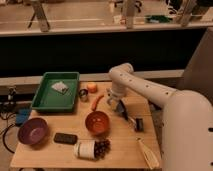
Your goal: Place sponge in table surface
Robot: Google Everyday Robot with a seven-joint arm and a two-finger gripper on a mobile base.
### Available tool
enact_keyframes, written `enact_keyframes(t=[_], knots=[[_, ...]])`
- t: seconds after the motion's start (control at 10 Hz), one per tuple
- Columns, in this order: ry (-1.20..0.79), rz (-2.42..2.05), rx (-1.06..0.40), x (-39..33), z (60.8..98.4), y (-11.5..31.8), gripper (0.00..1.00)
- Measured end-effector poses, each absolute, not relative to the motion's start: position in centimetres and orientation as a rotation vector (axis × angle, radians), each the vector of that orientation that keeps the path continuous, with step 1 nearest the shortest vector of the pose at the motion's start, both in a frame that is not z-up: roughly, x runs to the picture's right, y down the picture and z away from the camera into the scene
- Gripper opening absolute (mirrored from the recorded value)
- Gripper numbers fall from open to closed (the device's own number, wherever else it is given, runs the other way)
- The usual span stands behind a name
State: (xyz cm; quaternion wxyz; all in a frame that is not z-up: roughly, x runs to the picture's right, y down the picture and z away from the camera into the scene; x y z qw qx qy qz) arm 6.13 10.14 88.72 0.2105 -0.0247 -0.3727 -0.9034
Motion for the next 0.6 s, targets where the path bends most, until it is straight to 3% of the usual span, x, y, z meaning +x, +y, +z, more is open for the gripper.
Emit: enact_keyframes(t=[0.4, 0.6], knots=[[-1.06, -2.527, -0.03, 5.51, 88.38, 10.38, 0.74], [-1.073, -2.532, -0.019, 5.35, 88.33, 10.45, 0.8]])
